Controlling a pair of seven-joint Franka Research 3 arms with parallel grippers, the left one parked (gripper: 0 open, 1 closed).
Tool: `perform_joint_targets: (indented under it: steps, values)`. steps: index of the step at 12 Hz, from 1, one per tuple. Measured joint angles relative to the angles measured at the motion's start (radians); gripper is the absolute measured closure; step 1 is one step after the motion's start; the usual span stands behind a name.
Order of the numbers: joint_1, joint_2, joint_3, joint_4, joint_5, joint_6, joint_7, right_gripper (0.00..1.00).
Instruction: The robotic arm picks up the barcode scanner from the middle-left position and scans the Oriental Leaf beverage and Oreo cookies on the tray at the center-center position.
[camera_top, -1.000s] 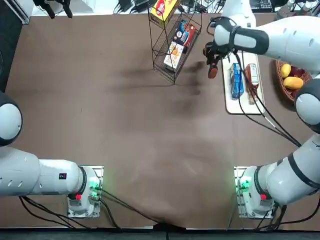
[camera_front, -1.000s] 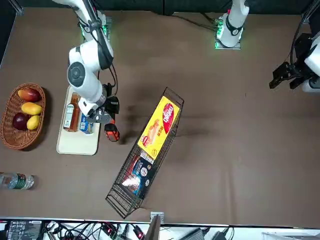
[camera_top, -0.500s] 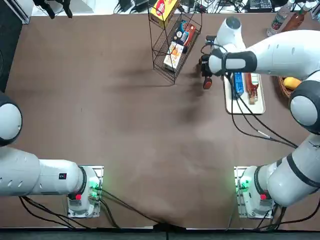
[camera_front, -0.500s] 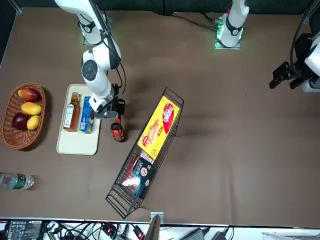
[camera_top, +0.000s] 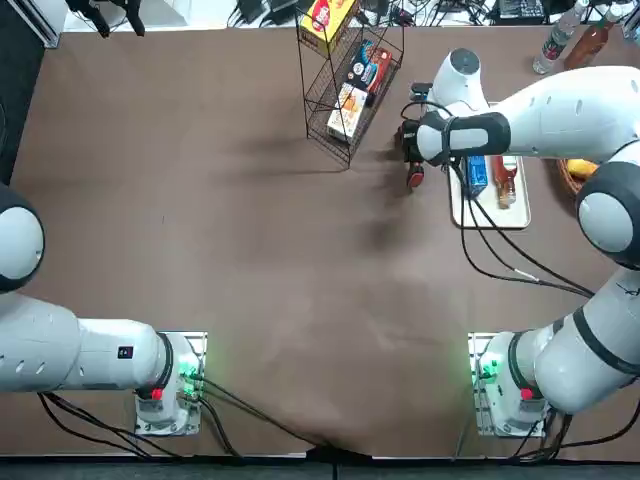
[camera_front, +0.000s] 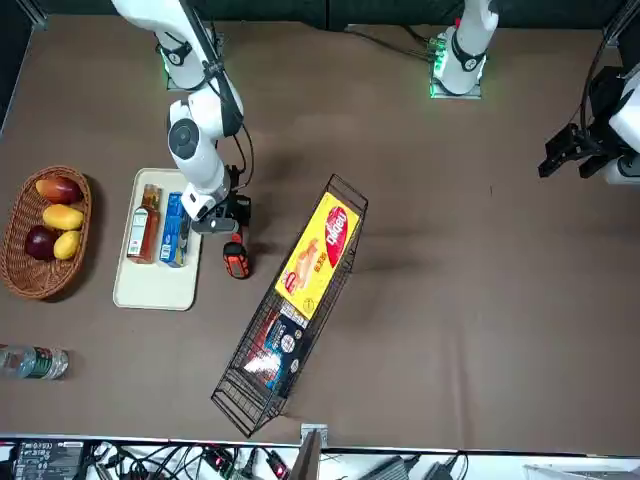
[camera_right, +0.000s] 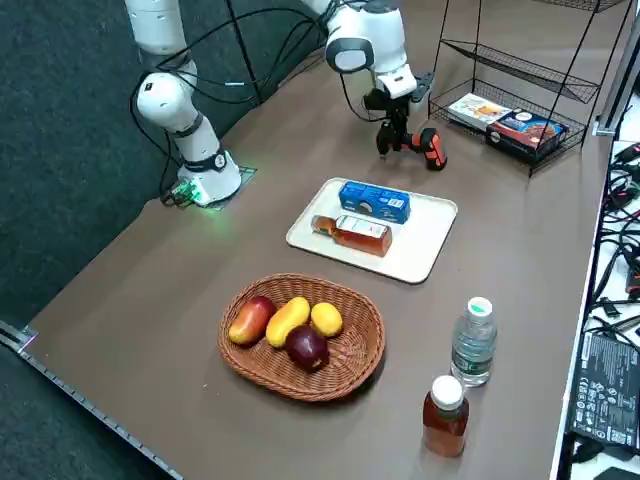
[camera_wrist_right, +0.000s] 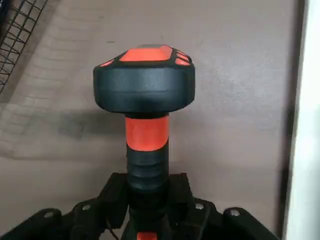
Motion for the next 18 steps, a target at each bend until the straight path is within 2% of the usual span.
perform_joint_targets:
  steps: [3, 6, 7, 11, 12, 15, 18]
  values:
    - [0.015, 0.026, 0.0, -0.022, 0.0, 0.059, 0.0, 0.57]
    - [0.018, 0.028, -0.002, -0.022, 0.0, 0.065, 0.0, 0.57]
    - [0.018, 0.03, -0.002, -0.022, 0.0, 0.065, 0.0, 0.51]
    - [0.019, 0.028, -0.003, 0.005, 0.0, 0.052, 0.0, 0.07]
    - [0.019, 0.021, -0.007, 0.04, 0.0, -0.016, 0.0, 0.0]
    - [0.017, -0.012, -0.035, 0.223, -0.024, -0.317, 0.001, 0.0]
    - [-0.003, -0.088, -0.066, 0.311, -0.067, -0.411, -0.002, 0.0]
